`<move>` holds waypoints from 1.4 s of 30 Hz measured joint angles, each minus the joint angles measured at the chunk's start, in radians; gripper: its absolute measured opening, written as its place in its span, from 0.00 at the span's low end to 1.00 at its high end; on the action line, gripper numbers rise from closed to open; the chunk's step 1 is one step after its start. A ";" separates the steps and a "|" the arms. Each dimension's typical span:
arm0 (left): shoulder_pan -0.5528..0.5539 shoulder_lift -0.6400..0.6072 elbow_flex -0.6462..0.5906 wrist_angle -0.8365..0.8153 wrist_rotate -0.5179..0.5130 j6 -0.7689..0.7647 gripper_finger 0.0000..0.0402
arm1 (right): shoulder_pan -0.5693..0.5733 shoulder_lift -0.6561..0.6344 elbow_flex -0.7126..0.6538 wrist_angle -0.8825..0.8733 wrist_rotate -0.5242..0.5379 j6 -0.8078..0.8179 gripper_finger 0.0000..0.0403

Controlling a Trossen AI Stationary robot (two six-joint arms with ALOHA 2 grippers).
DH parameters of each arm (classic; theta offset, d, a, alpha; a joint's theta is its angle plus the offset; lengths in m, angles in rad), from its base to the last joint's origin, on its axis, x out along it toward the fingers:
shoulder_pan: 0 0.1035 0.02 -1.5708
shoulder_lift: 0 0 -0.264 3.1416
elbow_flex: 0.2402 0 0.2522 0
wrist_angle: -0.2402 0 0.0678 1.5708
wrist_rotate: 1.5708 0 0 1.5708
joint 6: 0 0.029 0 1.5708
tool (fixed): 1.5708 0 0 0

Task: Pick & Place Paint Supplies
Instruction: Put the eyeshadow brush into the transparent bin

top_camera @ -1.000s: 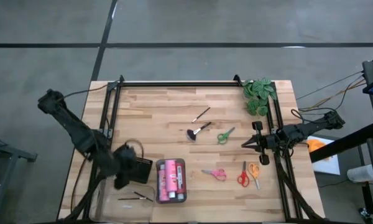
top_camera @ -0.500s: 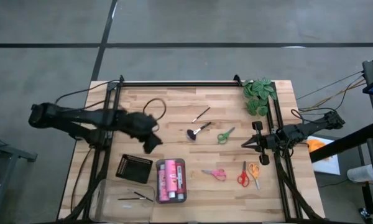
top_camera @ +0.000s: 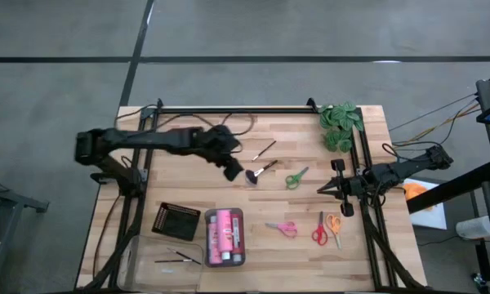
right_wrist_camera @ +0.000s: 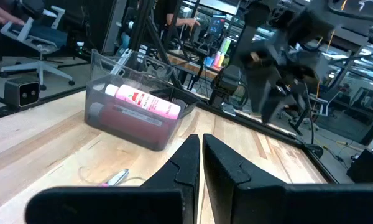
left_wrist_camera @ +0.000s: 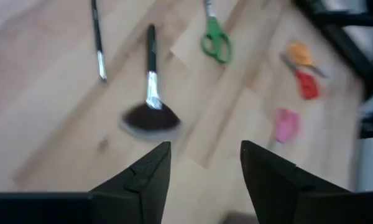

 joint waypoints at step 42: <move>0.098 0.645 0.405 0.126 -0.304 0.106 0.49 | 0.000 0.000 0.000 0.000 0.000 0.000 0.04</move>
